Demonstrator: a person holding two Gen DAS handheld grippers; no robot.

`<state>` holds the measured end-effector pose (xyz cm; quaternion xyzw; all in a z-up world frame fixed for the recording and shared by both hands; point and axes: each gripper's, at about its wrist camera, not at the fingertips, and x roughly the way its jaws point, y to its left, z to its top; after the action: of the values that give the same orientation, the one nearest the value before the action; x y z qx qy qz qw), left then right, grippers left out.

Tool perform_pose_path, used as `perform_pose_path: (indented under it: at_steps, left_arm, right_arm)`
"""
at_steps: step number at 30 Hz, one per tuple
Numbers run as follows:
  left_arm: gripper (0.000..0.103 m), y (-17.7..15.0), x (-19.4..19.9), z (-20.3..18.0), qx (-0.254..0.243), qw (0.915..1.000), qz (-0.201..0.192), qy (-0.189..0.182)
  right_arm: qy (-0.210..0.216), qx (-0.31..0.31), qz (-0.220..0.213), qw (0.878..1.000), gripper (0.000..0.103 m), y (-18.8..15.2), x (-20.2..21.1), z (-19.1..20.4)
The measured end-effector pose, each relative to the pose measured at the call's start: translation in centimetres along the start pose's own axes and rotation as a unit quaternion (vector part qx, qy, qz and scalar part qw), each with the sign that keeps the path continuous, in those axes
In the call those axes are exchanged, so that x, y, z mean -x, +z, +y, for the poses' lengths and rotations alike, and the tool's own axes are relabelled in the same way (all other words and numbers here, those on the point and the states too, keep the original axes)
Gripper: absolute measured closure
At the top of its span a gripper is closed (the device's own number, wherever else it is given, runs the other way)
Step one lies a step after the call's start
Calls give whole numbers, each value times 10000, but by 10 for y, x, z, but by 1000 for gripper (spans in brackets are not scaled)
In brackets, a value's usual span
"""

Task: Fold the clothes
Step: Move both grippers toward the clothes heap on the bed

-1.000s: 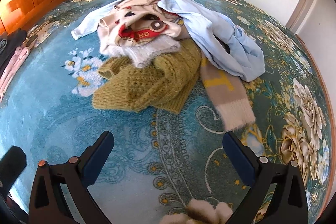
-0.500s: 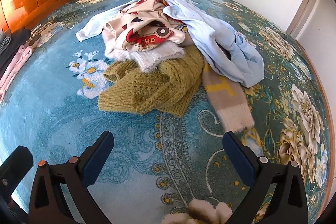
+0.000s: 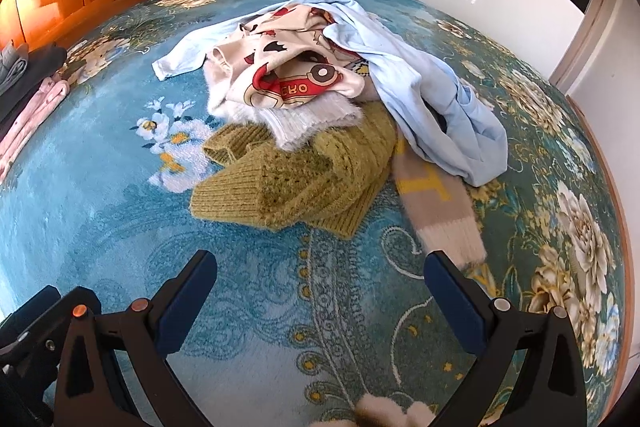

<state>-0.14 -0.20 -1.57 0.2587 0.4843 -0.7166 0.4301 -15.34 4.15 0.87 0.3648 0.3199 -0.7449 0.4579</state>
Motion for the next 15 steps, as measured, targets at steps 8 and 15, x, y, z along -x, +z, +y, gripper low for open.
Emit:
perform_pose_path:
  at_steps: [8,15]
  left_arm:
    - [0,0,-10,-2,-3,9998,134,124]
    - [0,-1,-15,-3,-38,9996,226,192]
  right_arm:
    - [156,136,20,9998,0,-2,-13,1]
    - [252,153,57,9995,0,-3,-20,1]
